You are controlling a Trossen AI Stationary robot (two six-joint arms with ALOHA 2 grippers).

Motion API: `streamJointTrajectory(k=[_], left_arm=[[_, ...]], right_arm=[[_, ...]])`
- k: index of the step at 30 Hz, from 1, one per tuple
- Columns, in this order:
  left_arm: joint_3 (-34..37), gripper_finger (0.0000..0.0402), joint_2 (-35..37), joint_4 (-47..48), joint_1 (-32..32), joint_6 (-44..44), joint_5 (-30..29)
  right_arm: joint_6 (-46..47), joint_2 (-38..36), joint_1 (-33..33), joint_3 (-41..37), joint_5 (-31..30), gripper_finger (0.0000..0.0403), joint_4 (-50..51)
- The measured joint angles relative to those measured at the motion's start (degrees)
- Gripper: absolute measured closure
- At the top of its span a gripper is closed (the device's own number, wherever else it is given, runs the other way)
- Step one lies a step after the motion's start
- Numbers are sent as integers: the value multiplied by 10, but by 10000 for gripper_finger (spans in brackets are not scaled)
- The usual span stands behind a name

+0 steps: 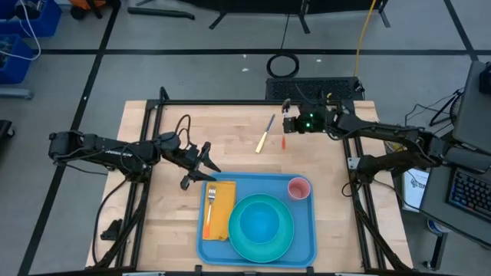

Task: Set up tray
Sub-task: Put the orange spoon to the right of the orange fork on the orange napkin on the blue serving tray

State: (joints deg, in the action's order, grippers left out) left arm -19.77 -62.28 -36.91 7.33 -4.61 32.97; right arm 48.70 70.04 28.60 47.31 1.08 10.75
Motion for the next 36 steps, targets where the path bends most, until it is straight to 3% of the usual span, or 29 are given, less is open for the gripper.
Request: streamJointTrajectory(k=[13,23,30,36], left_arm=[[0,236,0,13,0,-1,0],[0,236,0,23,-20,2,-5],[0,236,0,30,-47,-42,-58],[0,236,0,29,-71,-99,-131]], right_arm=[[10,12,-138,1,-58,403,-153],[-41,99,-236,1,-103,402,-370],[-112,176,-288,1,-162,402,-474],[-191,211,-321,1,-211,402,-500]])
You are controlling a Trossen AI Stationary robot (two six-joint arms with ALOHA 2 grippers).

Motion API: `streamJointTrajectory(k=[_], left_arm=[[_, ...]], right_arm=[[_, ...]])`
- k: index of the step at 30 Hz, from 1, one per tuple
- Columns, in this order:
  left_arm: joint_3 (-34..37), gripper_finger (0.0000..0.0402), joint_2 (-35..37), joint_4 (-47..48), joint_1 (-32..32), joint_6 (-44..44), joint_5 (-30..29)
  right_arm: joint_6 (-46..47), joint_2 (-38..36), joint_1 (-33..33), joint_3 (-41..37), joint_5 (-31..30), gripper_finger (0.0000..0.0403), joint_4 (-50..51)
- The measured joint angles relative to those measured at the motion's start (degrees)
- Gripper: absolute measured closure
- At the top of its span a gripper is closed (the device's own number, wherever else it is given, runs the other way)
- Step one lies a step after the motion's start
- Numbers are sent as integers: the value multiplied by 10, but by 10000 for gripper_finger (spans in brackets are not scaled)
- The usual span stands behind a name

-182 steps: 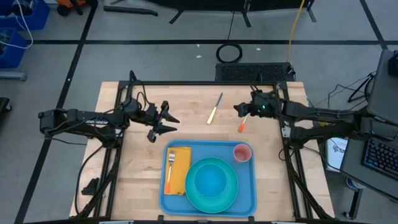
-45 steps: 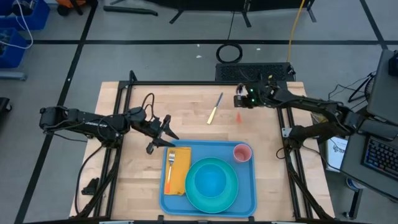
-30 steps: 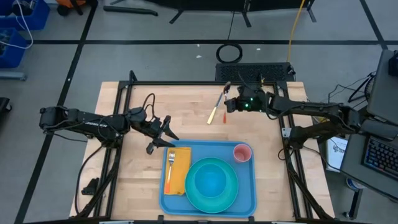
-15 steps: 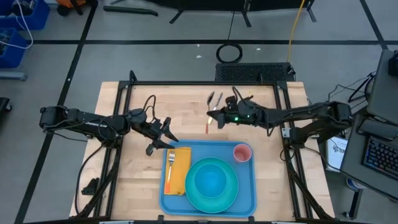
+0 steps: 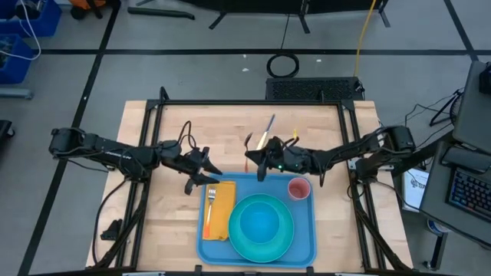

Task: Set up tray
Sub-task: Put the orange spoon to the right of the orange fork on the orange napkin on the blue serving tray

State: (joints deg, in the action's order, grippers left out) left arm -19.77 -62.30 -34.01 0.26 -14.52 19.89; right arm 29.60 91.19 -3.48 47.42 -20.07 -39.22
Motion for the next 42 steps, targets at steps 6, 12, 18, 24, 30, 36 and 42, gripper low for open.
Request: streamJointTrajectory(k=[6,12,18,24,30,36,42], left_arm=[[0,236,0,-42,-14,-48,-85],[0,236,0,-59,-32,5,-161],[0,236,0,-105,-59,3,-248],[0,236,-2,-141,-98,87,-391],[-11,236,-5,-141,-123,158,-471],[-41,236,-5,-122,-133,248,-470],[-92,236,-5,-21,-133,249,-519]], right_arm=[[-138,22,-23,23,-58,402,0],[-298,53,-39,64,-153,402,1],[-370,95,-42,95,-243,402,-3],[-453,142,-41,131,-322,402,-32],[-500,169,-33,167,-355,402,-41],[-535,183,-34,179,-352,402,-38],[-539,182,-42,180,-347,402,-24]])
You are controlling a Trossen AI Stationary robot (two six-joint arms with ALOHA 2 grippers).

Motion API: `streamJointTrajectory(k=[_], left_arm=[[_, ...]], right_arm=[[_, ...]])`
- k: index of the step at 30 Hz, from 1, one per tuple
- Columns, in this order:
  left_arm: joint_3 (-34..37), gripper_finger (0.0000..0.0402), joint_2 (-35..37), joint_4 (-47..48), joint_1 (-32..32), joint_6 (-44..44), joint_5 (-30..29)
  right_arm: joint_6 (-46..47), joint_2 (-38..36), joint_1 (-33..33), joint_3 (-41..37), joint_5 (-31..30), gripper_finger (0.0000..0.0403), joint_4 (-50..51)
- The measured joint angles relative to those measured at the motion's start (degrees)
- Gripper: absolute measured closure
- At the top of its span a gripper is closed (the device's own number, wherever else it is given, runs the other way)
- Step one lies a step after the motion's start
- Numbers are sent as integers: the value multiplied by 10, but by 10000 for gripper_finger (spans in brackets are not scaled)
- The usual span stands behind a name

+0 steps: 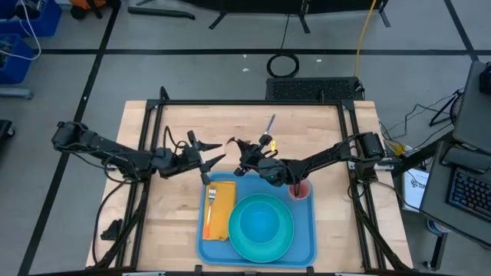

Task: Set up tray
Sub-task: Put the orange spoon to the right of the orange fork on the orange napkin on the blue serving tray

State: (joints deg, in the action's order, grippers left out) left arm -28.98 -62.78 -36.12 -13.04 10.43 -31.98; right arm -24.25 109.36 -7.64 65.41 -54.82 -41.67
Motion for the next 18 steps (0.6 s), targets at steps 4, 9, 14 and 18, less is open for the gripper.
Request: streamJointTrajectory(k=[4,9,14,18], left_arm=[[-33,236,0,56,3,-3,1],[-45,236,0,64,4,-8,-16],[-46,236,0,69,12,-14,-10],[-46,236,0,78,16,-22,5]], right_arm=[[-6,0,-4,0,11,403,5],[-35,0,-7,0,10,403,5],[-44,0,-12,0,17,403,4],[-51,0,-11,0,29,403,3]])
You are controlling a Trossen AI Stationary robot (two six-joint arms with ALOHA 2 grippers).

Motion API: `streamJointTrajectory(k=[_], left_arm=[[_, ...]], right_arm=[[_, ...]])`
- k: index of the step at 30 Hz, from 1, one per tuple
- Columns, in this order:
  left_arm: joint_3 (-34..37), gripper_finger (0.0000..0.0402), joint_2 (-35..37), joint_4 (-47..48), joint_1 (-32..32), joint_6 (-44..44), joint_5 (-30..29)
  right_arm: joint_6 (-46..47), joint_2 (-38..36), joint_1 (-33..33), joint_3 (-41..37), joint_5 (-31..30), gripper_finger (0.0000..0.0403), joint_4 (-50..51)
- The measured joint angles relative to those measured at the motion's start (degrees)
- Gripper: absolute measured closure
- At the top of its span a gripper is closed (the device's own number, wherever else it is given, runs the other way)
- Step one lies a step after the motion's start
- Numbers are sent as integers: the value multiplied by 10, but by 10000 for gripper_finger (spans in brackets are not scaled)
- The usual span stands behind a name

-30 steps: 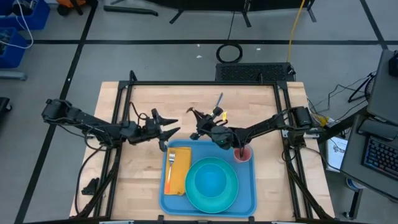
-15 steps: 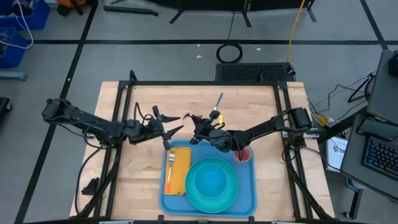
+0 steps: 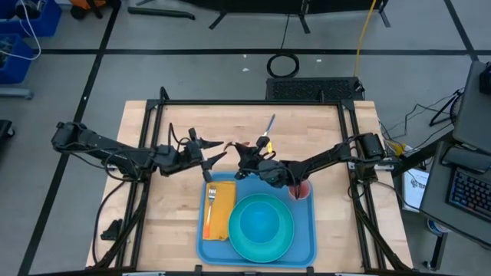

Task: Set up tray
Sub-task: Put the orange spoon to the right of the orange fork on the orange napkin on the blue serving tray

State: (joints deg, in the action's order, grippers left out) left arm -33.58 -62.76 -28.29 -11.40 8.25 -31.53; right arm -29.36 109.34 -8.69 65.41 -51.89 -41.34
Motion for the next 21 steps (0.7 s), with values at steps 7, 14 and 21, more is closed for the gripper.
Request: streamJointTrajectory(k=[7,14,21], left_arm=[[0,236,-6,2,2,-4,2],[0,236,-17,1,7,-24,-2],[0,245,-17,1,9,-27,-2]], right_arm=[[-2,0,-1,0,25,403,-1],[0,0,-2,0,27,403,-5],[1,0,-4,0,27,403,-5]])
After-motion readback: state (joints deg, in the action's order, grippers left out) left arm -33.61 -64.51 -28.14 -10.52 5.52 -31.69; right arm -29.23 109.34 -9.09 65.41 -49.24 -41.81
